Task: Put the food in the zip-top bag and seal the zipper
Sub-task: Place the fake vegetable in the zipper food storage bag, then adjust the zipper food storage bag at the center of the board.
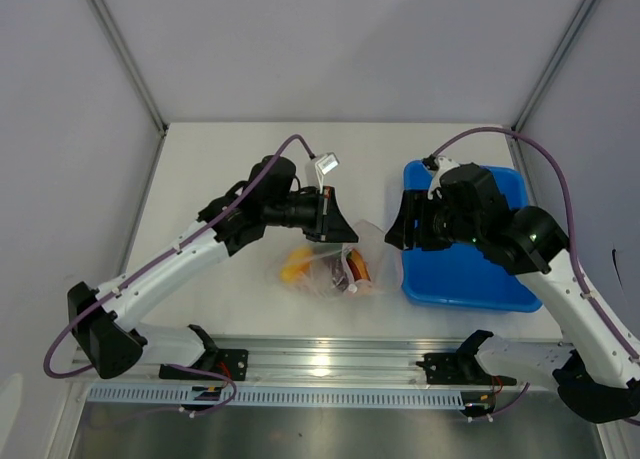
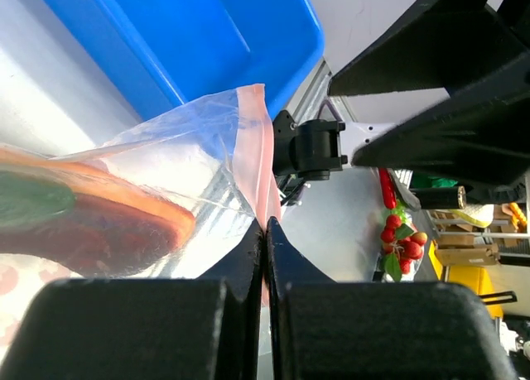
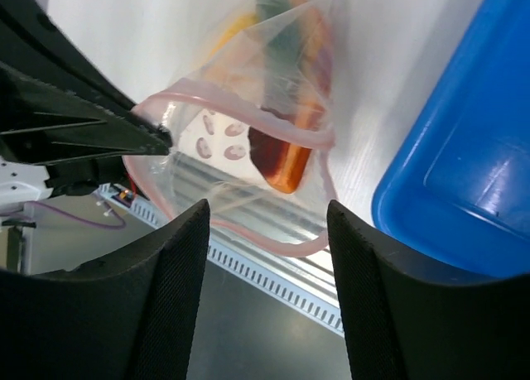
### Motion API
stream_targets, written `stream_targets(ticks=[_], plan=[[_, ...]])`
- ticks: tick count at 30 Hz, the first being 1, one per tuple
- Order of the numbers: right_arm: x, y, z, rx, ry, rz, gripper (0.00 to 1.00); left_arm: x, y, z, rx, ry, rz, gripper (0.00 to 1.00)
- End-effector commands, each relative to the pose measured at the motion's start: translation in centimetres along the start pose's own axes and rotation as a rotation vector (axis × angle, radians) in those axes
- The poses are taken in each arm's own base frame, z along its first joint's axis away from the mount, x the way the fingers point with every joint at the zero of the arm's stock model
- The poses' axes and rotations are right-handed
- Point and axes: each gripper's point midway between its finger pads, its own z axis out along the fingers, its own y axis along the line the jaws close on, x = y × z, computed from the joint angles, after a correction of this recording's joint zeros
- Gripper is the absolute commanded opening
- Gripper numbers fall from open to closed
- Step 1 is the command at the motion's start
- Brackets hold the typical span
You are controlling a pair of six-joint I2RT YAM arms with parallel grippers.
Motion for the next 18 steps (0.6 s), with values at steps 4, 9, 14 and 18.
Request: stream_targets(ticks=[4, 9, 14, 18], plan=[[1.2, -2.9, 1.0, 0.099, -0.011, -0.029, 0.54, -2.1, -2.2, -2.3, 0.009, -0.080, 0.090, 0.01], [2.6, -1.9, 1.8, 0.008, 0.019, -0.051, 0.47, -2.2, -2.0, -2.6, -0.010, -0.092, 0.079, 0.01], [2.9, -1.6, 1.3, -0.030, 0.000, -0.056, 0.48, -3.0, -2.0, -2.8, -0.029, -0.148, 0.052, 0.01], [3.6, -1.0, 2.6, -0.066, 0.050, -0.062, 0.49, -3.6, -2.3, -2.7, -0.010, -0.183, 0.017, 0.01]])
